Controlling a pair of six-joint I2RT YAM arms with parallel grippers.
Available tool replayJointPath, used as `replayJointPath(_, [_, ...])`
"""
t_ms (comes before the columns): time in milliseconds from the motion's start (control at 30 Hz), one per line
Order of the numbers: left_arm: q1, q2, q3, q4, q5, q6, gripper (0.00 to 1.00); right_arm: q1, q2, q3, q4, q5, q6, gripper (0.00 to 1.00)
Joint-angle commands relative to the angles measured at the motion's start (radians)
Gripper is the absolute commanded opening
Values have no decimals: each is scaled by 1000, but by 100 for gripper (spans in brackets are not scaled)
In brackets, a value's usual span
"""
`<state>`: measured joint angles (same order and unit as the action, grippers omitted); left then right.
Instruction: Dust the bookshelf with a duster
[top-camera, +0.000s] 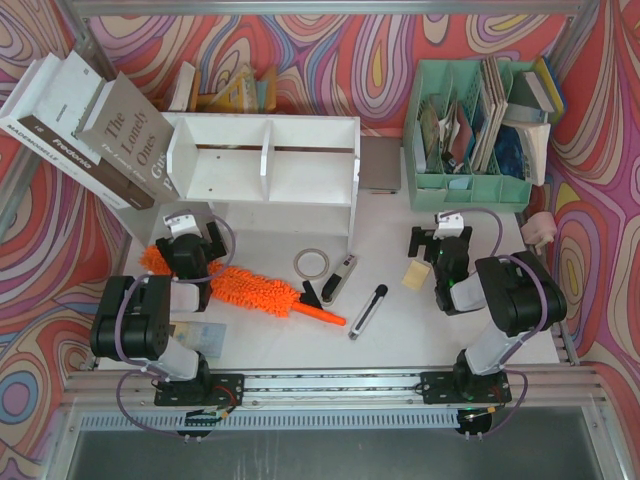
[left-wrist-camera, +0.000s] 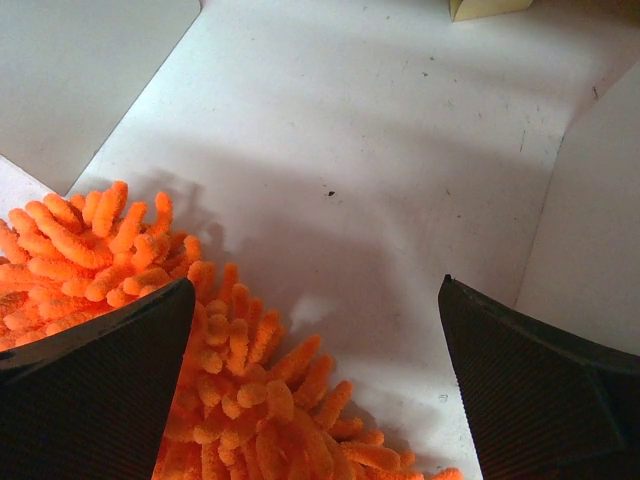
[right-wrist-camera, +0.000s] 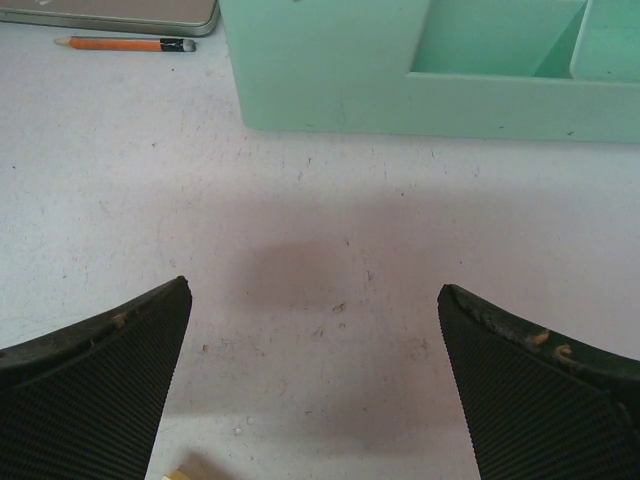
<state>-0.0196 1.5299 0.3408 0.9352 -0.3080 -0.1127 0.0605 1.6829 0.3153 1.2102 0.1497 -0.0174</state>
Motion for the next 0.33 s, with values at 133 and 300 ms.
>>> replayJointPath(133, [3,1,22,-17,49,17,98,-9,0,16,35,-10,14,99])
replayJointPath(300, [3,2,30,-38,63,23,98,-10,0,16,35,-11,12,99])
